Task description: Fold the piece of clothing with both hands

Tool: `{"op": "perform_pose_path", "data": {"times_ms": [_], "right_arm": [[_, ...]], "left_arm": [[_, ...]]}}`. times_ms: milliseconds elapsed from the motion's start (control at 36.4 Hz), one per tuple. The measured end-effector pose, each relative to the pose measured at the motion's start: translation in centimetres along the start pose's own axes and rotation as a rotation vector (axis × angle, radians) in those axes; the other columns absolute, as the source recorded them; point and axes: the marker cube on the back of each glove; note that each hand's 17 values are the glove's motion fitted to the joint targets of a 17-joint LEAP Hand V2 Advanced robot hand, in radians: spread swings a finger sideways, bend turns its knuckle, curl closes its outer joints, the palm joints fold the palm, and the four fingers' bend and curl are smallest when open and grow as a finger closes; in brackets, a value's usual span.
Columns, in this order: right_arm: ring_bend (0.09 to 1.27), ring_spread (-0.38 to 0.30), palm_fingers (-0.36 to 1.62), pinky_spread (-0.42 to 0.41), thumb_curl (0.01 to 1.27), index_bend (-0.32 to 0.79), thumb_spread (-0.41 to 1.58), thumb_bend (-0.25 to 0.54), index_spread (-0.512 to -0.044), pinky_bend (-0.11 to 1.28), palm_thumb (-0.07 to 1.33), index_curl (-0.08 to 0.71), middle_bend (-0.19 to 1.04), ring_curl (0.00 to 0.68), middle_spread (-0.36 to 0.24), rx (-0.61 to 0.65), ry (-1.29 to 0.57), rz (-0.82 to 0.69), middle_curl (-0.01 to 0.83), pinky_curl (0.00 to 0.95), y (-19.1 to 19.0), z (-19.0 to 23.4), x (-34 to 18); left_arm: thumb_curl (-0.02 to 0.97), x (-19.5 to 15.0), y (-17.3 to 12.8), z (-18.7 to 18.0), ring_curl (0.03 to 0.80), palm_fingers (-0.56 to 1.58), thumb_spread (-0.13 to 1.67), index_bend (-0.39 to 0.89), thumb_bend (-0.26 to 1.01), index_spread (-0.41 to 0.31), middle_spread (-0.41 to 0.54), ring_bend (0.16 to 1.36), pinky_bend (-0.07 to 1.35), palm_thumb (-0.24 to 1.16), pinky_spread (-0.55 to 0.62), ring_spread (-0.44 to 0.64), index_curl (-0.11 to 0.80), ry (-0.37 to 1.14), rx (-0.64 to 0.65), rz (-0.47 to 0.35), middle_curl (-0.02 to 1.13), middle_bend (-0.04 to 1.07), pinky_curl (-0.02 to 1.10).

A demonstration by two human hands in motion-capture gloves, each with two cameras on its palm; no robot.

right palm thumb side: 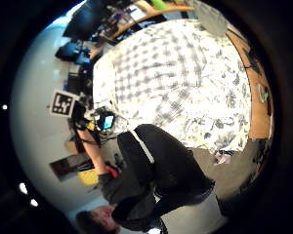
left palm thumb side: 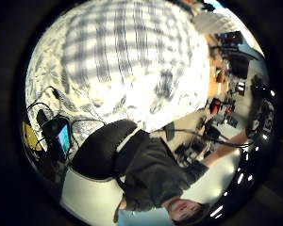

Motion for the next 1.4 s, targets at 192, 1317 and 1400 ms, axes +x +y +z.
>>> {"op": "perform_pose_path", "data": {"times_ms": [192, 1317, 1400], "right_arm": [[0.60, 0.135, 0.14, 0.238, 0.21, 0.09, 1.07, -0.021, -0.361, 0.70, 0.24, 0.098, 0.24, 0.304, 0.045, -0.032, 0.003, 0.005, 0.321, 0.351, -2.0, 2.0, 0.7], [0.74, -0.009, 0.51, 0.162, 0.24, 0.10, 1.09, -0.022, -0.308, 0.58, 0.27, 0.154, 0.30, 0.352, 0.010, -0.097, -0.071, -0.055, 0.374, 0.320, -5.3, 15.5, -2.2], [0.74, -0.037, 0.54, 0.142, 0.25, 0.09, 1.08, -0.018, -0.290, 0.58, 0.29, 0.158, 0.31, 0.370, 0.002, -0.083, -0.087, -0.101, 0.385, 0.330, -5.4, 17.2, -4.3]], "left_arm": [[0.215, 2.3, 1.8, 4.7, 0.284, -0.02, 0.91, 0.00, -0.01, -0.031, 0.255, 0.66, 0.69, 0.13, 0.40, 0.37, 0.183, -0.083, -0.226, -0.069, 0.19, 0.16, 0.39], [0.418, 4.0, -9.4, -1.8, 0.406, 1.19, 1.64, 0.18, 0.41, -0.230, -0.282, 0.66, 0.47, 0.76, -0.36, -0.33, 0.372, -0.314, 0.670, 0.107, 0.47, 0.51, 0.37], [0.425, 3.7, -9.9, -2.7, 0.418, 1.20, 1.65, 0.20, 0.44, -0.242, -0.286, 0.66, 0.48, 0.76, -0.36, -0.33, 0.394, -0.342, 0.711, 0.089, 0.49, 0.49, 0.38]]}}
